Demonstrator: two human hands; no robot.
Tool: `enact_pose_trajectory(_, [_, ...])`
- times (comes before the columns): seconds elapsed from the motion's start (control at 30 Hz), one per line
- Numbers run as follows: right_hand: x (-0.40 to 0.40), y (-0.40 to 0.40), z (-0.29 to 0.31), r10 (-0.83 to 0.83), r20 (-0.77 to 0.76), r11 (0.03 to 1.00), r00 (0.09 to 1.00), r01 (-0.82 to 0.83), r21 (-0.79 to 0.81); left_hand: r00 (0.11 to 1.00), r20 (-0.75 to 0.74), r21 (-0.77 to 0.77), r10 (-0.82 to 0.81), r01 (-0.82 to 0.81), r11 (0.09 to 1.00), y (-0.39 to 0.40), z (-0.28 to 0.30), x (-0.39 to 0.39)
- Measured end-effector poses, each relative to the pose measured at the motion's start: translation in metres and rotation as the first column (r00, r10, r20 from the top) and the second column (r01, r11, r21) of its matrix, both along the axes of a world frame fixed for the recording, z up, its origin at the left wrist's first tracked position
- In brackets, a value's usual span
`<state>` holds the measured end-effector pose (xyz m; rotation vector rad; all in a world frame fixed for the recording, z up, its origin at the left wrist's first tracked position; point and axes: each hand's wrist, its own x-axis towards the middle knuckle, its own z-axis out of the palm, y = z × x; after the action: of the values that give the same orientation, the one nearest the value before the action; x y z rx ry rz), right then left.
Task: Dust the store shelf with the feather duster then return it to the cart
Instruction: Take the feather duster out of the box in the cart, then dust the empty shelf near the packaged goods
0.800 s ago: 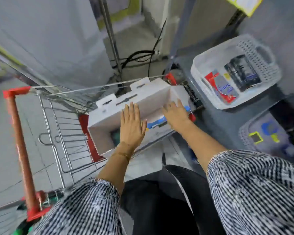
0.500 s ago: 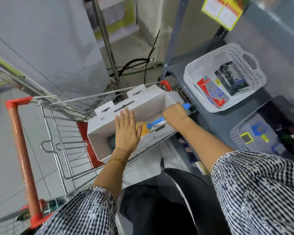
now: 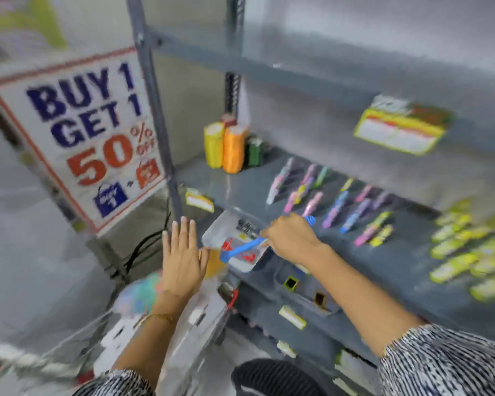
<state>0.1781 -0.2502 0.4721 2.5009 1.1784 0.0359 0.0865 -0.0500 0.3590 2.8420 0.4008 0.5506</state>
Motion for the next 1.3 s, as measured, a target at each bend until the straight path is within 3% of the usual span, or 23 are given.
enact_pose_trajectory(0.17, [-0.035, -0.082, 0.103, -0.138, 0.14, 0.956, 0.98, 0.095, 0.277, 0.952, 0.211, 0.093, -0.222, 0.207, 0.974, -0.044, 0.11, 0.035])
enact_pose_trajectory(0.3, [-0.069, -0.138, 0.161, -0.349, 0.189, 0.822, 0.918, 0.203, 0.533, 0.836, 0.417, 0.23, -0.357, 0.282, 0.931, -0.092, 0.195, 0.06])
enact_pose_trajectory(0.47, [-0.107, -0.213, 0.215, -0.609, 0.205, 0.646, 0.767, 0.329, 0.689, 0.644, 0.62, 0.249, -0.448, 0.381, 0.891, -0.185, 0.295, 0.089])
enact_pose_trajectory(0.63, [-0.133, -0.281, 0.243, -0.805, 0.222, 0.483, 0.55, 0.391, 0.784, 0.496, 0.642, 0.293, -0.585, 0.547, 0.784, -0.297, 0.35, 0.12])
enact_pose_trajectory(0.8, [-0.158, -0.339, 0.242, -0.924, 0.198, 0.346, 0.328, 0.494, 0.797, 0.392, 0.598, 0.306, -0.7, 0.695, 0.651, -0.403, 0.359, 0.129])
enact_pose_trajectory(0.93, [-0.169, -0.377, 0.24, -0.99, 0.095, 0.139, 0.102, 0.671, 0.728, 0.362, 0.514, 0.286, -0.778, 0.783, 0.553, -0.459, 0.348, 0.13])
enact_pose_trajectory(1.17, [-0.184, -0.405, 0.25, -0.983, -0.013, -0.14, -0.184, 0.7, 0.7, 0.48, 0.341, 0.314, -0.808, 0.752, 0.58, -0.483, 0.307, 0.144])
enact_pose_trajectory(1.23, [-0.184, -0.404, 0.25, -0.971, -0.003, -0.182, -0.239, 0.728, 0.661, 0.475, 0.337, 0.337, -0.813, 0.745, 0.575, -0.482, 0.303, 0.148])
enact_pose_trajectory(1.3, [-0.179, -0.398, 0.248, -0.971, 0.005, -0.185, -0.241, 0.758, 0.626, 0.458, 0.325, 0.353, -0.828, 0.753, 0.555, -0.484, 0.302, 0.15])
